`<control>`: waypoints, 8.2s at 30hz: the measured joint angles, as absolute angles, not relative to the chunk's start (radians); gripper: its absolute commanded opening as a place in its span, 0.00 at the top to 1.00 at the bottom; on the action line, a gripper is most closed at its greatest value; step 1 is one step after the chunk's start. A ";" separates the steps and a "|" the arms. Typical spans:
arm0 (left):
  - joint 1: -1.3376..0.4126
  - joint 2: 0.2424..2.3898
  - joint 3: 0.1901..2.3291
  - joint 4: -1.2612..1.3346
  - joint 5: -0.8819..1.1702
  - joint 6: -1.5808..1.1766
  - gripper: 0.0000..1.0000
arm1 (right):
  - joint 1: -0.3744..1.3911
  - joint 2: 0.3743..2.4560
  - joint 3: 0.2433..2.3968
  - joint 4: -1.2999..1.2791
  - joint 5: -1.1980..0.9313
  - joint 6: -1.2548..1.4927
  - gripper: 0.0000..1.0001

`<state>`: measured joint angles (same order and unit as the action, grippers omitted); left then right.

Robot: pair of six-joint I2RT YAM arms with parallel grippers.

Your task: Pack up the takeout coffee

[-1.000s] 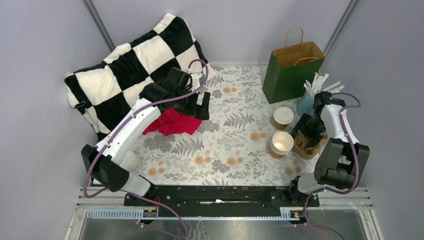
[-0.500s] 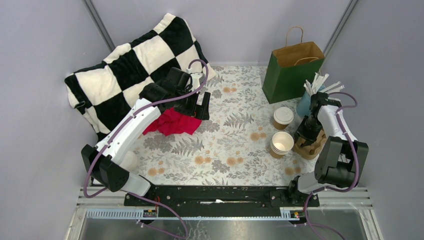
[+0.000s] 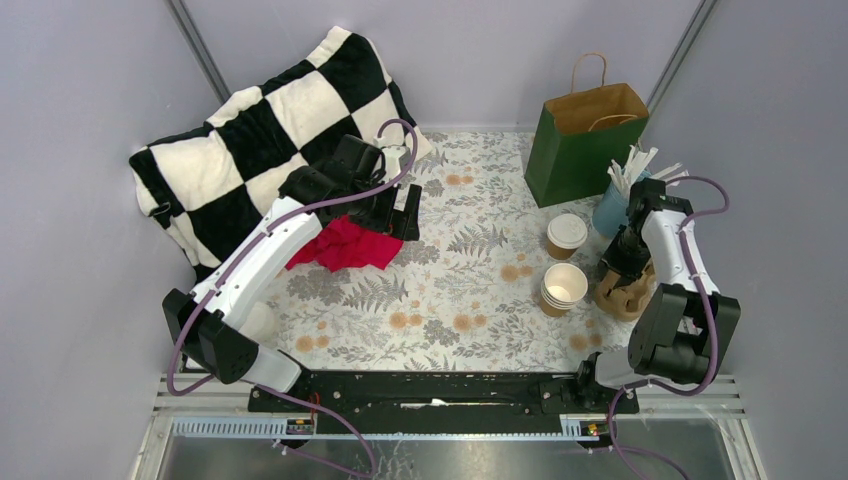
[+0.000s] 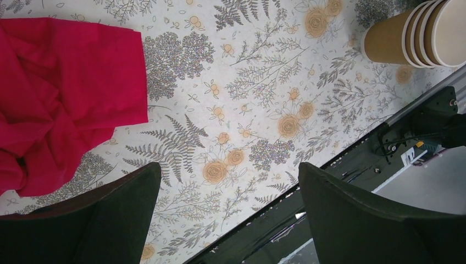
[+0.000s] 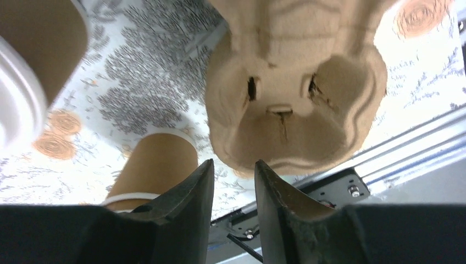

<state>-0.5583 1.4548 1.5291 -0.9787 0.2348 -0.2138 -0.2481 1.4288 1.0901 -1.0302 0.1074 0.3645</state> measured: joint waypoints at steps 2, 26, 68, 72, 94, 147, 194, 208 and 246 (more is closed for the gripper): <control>-0.559 1.455 1.529 -0.979 0.235 -0.214 0.01 | -0.259 1.442 1.105 -1.003 0.092 0.352 0.58; -0.562 1.452 1.529 -0.979 0.223 -0.210 0.01 | -0.312 1.516 1.065 -0.884 0.014 0.333 0.61; -0.572 1.452 1.529 -0.979 0.231 -0.210 0.01 | -0.150 1.468 1.098 -0.966 0.290 0.320 0.75; -0.572 1.452 1.529 -0.979 0.231 -0.210 0.01 | -0.151 1.468 1.081 -0.951 0.254 0.322 0.59; -0.571 1.452 1.529 -0.979 0.219 -0.209 0.01 | -0.526 1.497 1.166 -0.933 0.089 0.653 0.17; -0.542 1.452 1.529 -0.979 0.213 -0.207 0.01 | -0.530 1.575 1.124 -0.933 0.121 1.000 0.59; -0.548 1.452 1.529 -0.979 0.224 -0.207 0.01 | -0.443 1.455 1.164 -0.984 0.174 0.450 1.00; -0.553 1.452 1.529 -0.986 0.232 -0.208 0.01 | -0.462 1.518 1.163 -0.995 0.164 0.345 0.42; -0.545 1.385 1.495 -0.980 0.255 -0.210 0.01 | -0.327 1.474 1.066 -0.671 -0.084 0.247 0.57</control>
<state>-0.5446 1.3853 1.4952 -0.9798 0.2554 -0.2100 -0.3271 1.4742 1.0664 -0.6712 -0.0845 0.2466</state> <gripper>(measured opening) 0.990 0.460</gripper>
